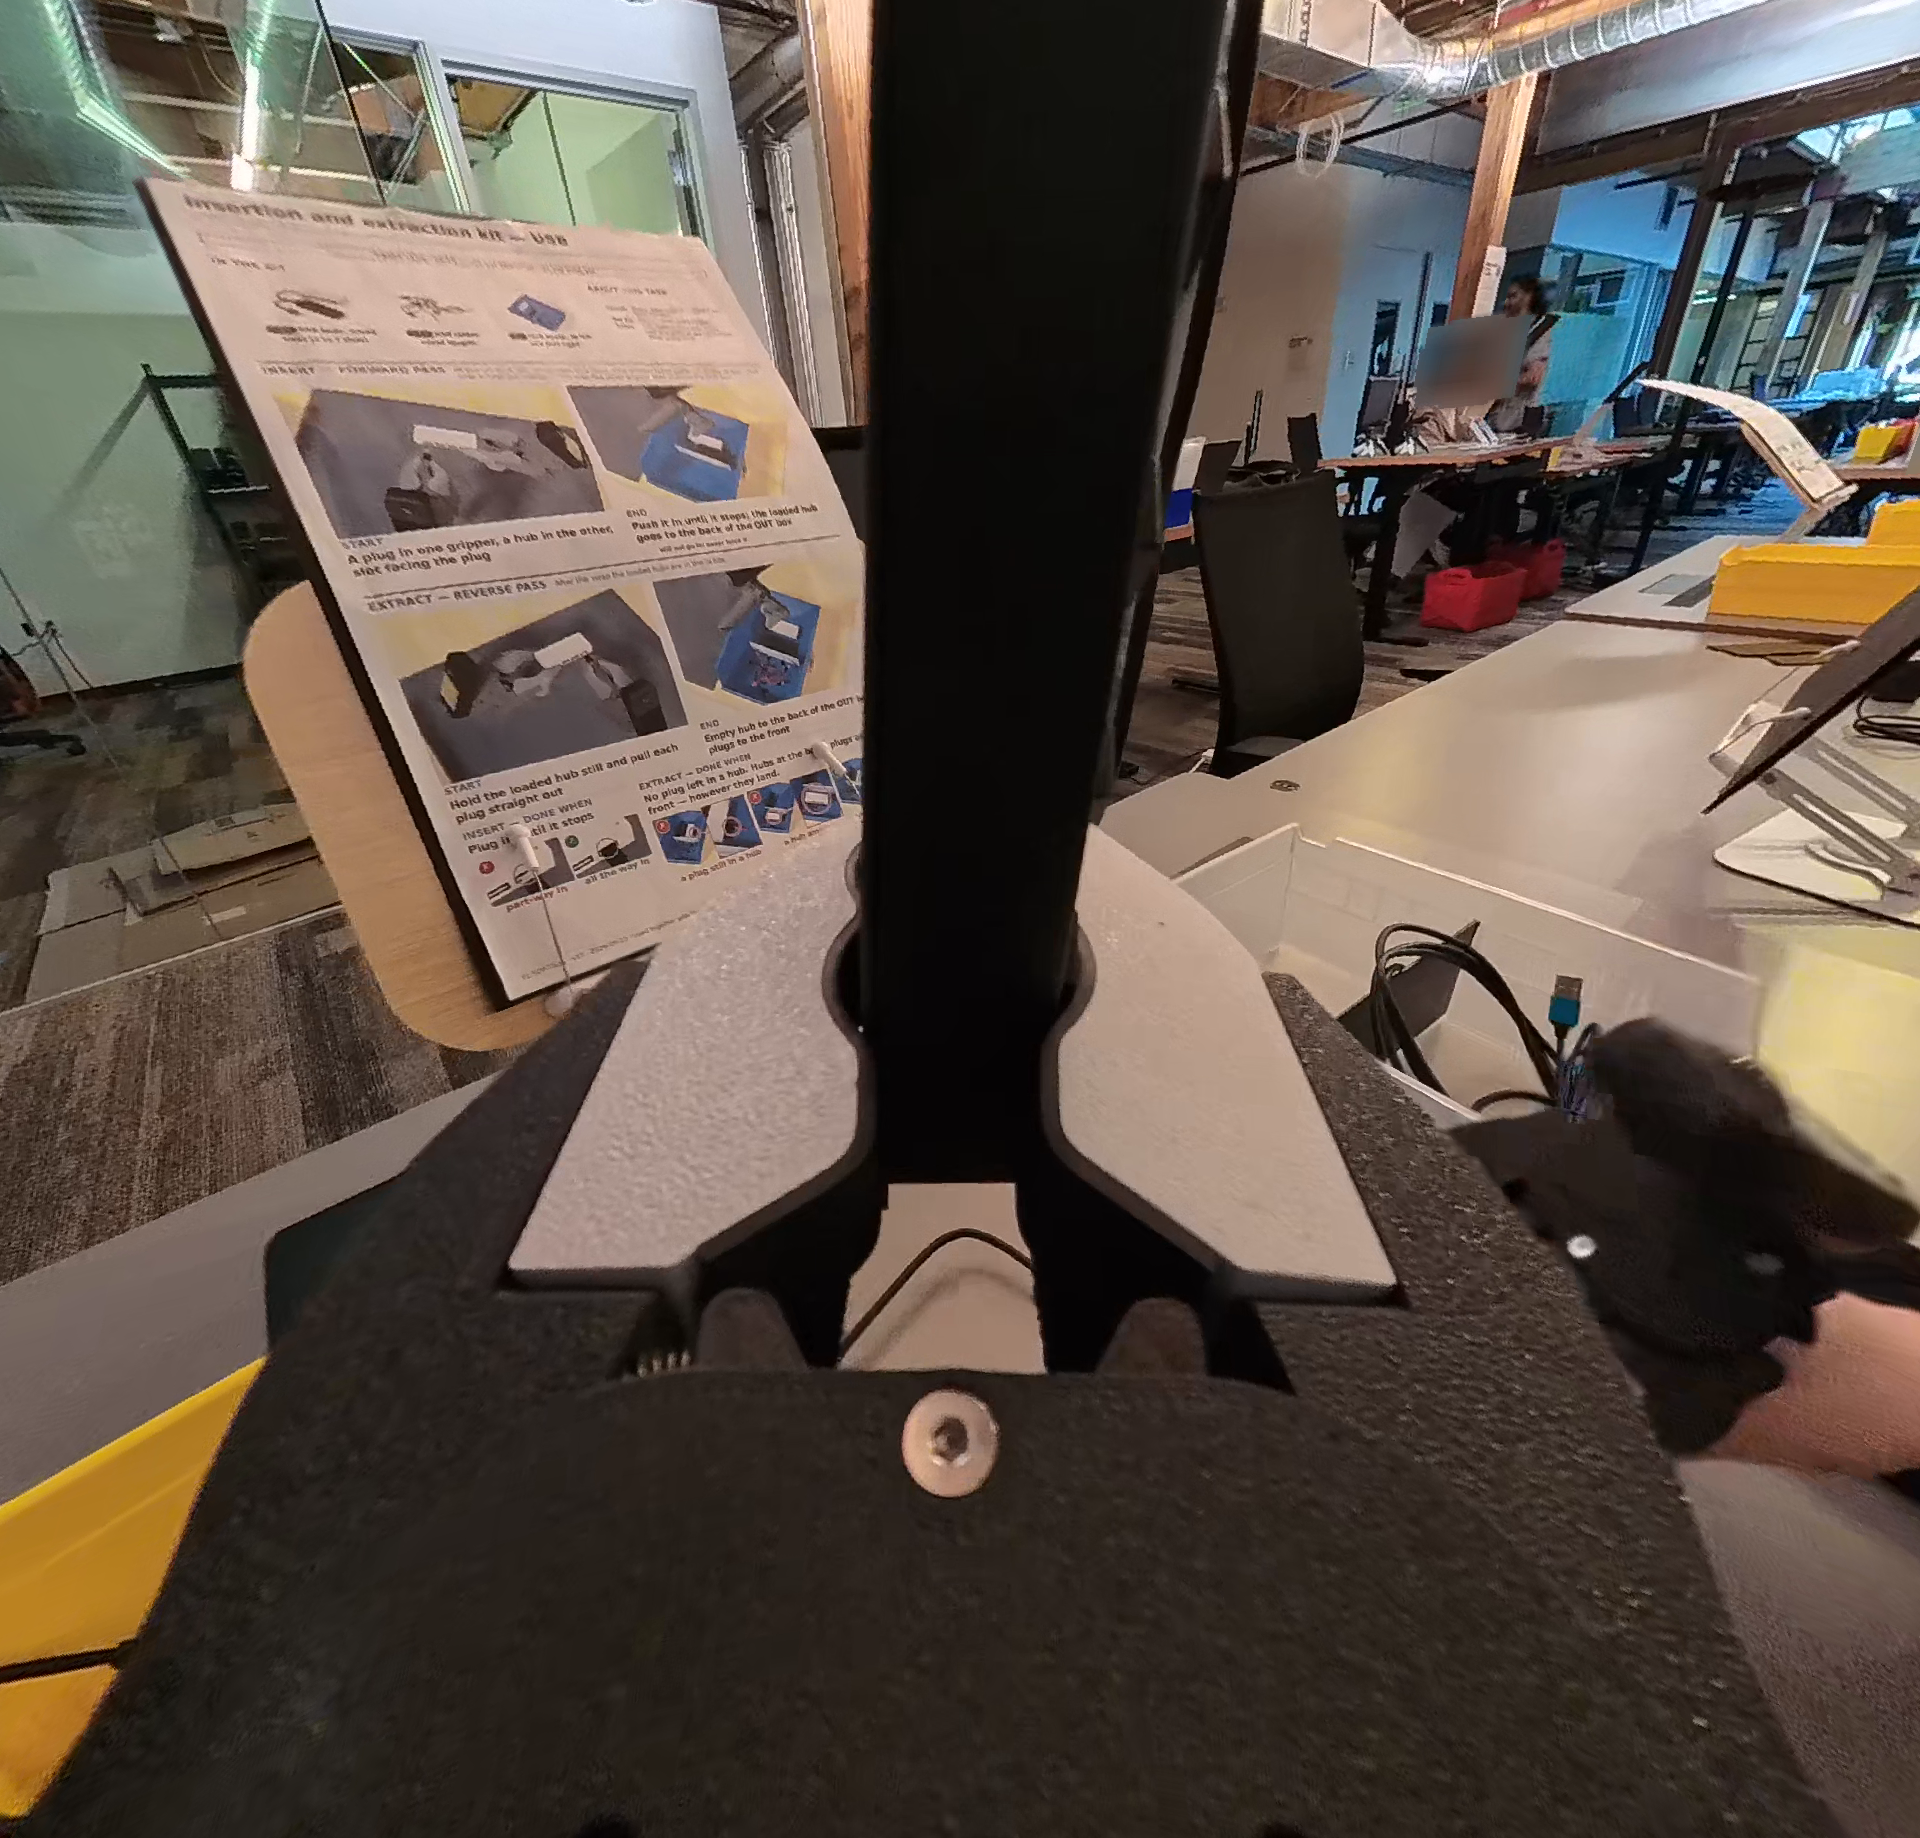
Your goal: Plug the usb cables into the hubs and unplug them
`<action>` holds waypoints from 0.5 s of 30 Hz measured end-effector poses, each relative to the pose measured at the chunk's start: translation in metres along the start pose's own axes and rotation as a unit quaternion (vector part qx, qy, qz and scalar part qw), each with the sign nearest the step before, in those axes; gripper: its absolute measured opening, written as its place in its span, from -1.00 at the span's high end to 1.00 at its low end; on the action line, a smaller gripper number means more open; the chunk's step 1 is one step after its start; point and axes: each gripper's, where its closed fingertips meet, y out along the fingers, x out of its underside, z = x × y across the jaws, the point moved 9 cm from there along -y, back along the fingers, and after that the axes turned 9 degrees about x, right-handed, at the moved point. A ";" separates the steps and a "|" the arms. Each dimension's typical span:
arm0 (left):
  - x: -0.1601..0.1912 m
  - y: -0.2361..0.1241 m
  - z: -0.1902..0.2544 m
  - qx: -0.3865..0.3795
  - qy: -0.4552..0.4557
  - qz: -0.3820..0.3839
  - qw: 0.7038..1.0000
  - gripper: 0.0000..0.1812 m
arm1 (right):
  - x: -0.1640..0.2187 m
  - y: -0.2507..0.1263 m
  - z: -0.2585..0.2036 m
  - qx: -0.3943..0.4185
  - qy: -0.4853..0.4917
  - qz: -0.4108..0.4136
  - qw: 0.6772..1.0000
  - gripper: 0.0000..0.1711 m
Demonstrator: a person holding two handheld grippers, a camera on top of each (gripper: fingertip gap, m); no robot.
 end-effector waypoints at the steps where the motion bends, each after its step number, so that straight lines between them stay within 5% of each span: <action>1: -0.002 -0.002 0.000 0.001 0.000 0.004 1.000 0.68 | 0.004 0.005 -0.002 -0.008 0.011 -0.020 1.000 0.41; 10: -0.007 -0.020 -0.010 0.009 -0.023 0.030 0.999 0.70 | 0.002 0.013 0.006 -0.033 0.071 0.006 0.997 0.76; 11: -0.007 -0.021 -0.010 0.009 -0.024 0.031 0.999 0.70 | 0.002 0.014 0.005 -0.039 0.062 0.007 0.997 0.93; 15: -0.008 -0.024 -0.011 0.013 -0.026 0.028 0.999 0.70 | -0.002 0.008 0.008 -0.019 0.038 -0.001 0.999 0.95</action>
